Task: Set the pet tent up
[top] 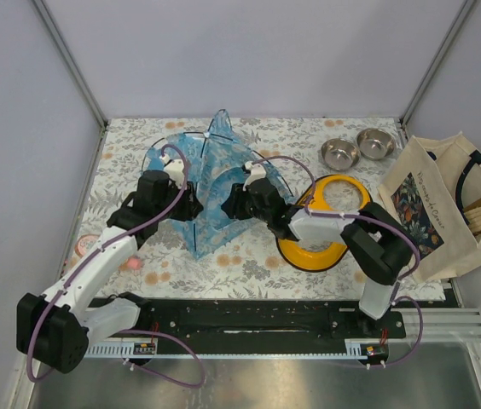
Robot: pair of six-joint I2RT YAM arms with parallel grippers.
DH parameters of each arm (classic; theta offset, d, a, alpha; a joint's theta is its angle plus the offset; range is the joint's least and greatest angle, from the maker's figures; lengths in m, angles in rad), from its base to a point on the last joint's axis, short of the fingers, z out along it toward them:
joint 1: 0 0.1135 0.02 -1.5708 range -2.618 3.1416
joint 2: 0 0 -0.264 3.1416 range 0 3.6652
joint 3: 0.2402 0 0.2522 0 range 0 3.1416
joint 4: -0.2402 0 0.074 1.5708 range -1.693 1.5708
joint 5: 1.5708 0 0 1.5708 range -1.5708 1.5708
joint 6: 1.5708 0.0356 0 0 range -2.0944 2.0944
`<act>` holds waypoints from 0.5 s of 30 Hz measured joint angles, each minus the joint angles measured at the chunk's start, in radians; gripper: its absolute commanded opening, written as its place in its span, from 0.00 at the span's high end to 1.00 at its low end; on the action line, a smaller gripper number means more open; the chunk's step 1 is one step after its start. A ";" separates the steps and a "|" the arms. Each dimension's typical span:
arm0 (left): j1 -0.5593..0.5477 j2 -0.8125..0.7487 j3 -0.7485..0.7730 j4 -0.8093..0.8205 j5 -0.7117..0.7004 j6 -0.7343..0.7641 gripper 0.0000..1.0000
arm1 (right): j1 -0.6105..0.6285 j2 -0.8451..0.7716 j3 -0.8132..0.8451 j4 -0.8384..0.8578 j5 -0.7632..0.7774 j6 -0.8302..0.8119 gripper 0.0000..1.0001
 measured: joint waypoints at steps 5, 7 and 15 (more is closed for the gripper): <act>0.000 0.021 -0.001 0.029 0.008 -0.009 1.00 | 0.008 0.165 0.172 -0.003 -0.122 0.052 0.77; -0.001 0.030 -0.001 0.040 0.011 0.004 1.00 | 0.017 0.202 0.193 -0.002 -0.148 0.084 0.80; -0.001 0.051 0.000 0.043 0.053 0.003 1.00 | 0.070 0.316 0.286 -0.192 -0.063 0.196 0.72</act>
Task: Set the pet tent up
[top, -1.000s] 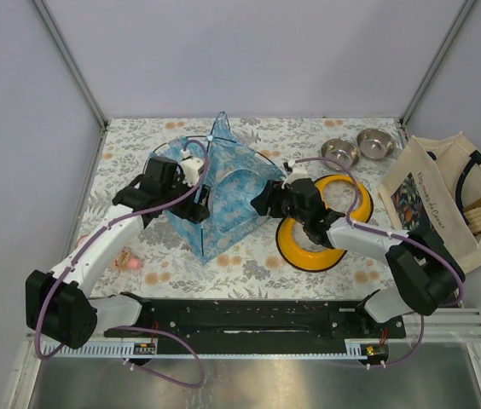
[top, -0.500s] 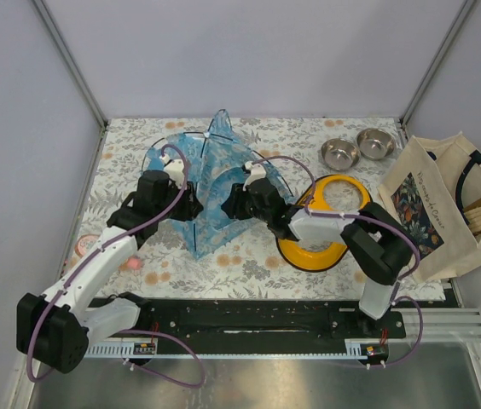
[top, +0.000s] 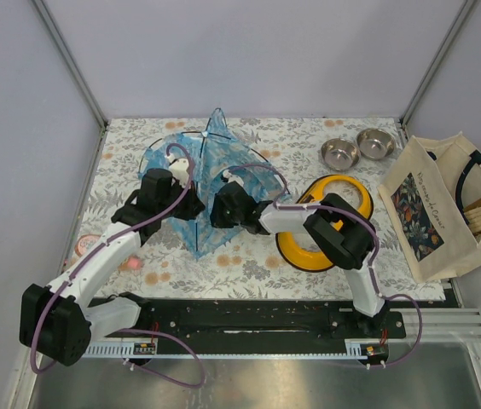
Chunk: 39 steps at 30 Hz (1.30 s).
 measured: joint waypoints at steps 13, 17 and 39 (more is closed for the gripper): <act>0.004 0.040 -0.003 0.013 0.030 -0.015 1.00 | -0.004 0.103 0.092 0.025 -0.207 0.087 0.77; 0.002 0.040 -0.003 0.013 0.019 -0.022 0.98 | -0.004 0.044 0.039 0.026 -0.179 0.074 0.52; 0.013 0.029 -0.004 0.024 0.026 -0.066 0.84 | -0.148 -0.413 -0.193 -0.177 0.418 -0.049 0.40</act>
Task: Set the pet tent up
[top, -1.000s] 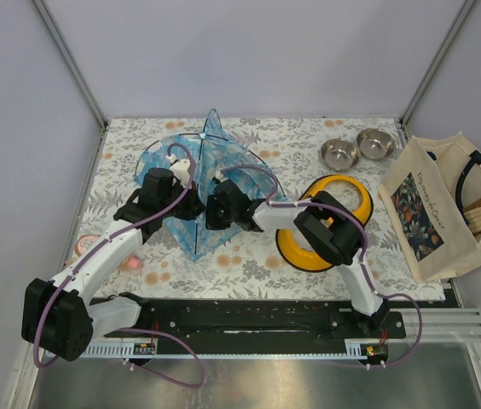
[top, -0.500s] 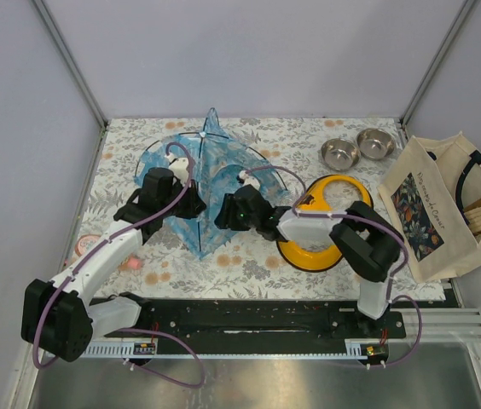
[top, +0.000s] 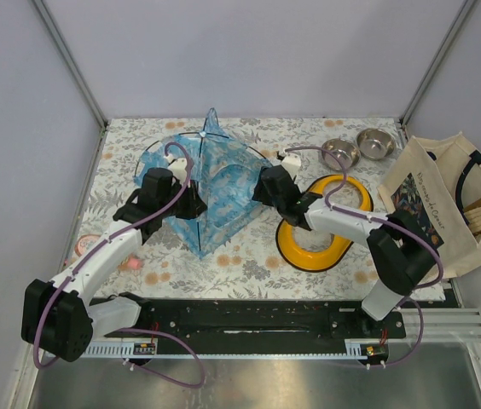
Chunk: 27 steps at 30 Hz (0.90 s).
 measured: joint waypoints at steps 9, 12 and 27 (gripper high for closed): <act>0.002 0.000 -0.004 0.000 0.013 0.010 0.89 | -0.036 0.129 0.096 -0.017 -0.008 -0.080 0.88; 0.003 0.002 -0.004 0.001 0.021 0.021 0.98 | -0.039 0.158 0.127 -0.014 -0.012 -0.092 1.00; 0.011 0.033 -0.004 0.008 0.152 0.079 1.00 | -0.041 0.419 0.409 -0.109 0.018 0.081 0.99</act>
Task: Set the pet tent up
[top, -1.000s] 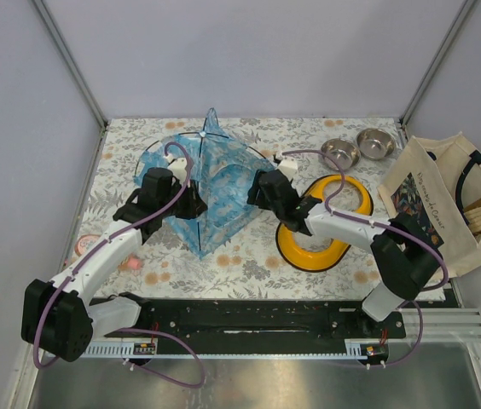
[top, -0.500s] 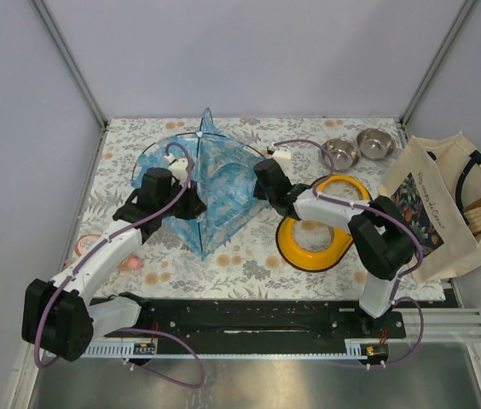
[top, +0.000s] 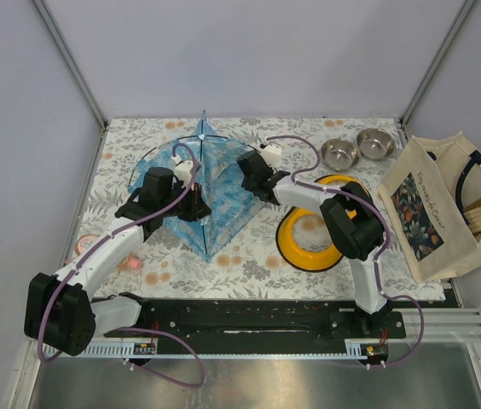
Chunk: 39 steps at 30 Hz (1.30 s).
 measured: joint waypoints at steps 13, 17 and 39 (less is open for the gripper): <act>-0.002 0.059 0.032 0.008 0.036 -0.012 1.00 | 0.004 -0.138 -0.119 -0.109 0.102 0.058 0.26; -0.006 0.077 0.038 0.018 0.038 -0.020 1.00 | 0.003 -0.294 -0.240 -0.108 0.101 0.042 0.26; -0.006 0.087 0.038 0.038 0.042 -0.039 1.00 | 0.003 -0.040 -0.027 -0.206 0.164 0.047 1.00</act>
